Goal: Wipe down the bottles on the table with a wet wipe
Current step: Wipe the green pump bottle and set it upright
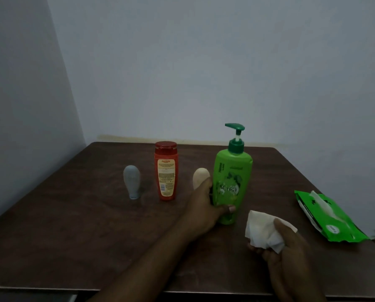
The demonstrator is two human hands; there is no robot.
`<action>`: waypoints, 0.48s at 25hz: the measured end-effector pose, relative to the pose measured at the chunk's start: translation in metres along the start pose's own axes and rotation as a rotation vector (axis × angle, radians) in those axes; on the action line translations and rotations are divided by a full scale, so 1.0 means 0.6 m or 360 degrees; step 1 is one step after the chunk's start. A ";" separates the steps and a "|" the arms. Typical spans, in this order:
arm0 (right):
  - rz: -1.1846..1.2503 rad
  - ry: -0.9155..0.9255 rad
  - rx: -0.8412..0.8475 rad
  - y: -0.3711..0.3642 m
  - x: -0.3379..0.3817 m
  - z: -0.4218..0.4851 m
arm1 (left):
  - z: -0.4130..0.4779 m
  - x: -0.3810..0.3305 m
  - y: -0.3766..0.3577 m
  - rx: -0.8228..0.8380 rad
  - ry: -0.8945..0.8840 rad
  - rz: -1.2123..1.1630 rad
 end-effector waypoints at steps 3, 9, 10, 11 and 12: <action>-0.0027 0.0007 -0.0011 0.006 -0.005 0.005 | 0.043 0.030 -0.019 -0.0104 0.0004 0.0046; -0.0008 -0.0056 -0.0046 0.021 -0.011 0.022 | 0.093 0.061 -0.051 -0.0248 -0.0011 0.0114; -0.0010 -0.0065 -0.0053 0.020 -0.011 0.022 | 0.101 0.062 -0.054 -0.0264 -0.0015 0.0137; -0.0008 -0.0071 -0.0053 0.016 -0.010 0.020 | 0.109 0.062 -0.055 -0.0273 -0.0014 0.0148; 0.0001 -0.0075 -0.0056 0.014 -0.009 0.018 | 0.118 0.062 -0.057 -0.0280 -0.0006 0.0149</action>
Point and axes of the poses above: each hand's wrist, its own z-axis towards the middle knuckle, its own y-axis out of the back of the hand, x = y × z, the point moved 3 cm from there along z, towards the middle knuckle, and after that the axes turned 6 degrees about x, right-handed, at the moved point
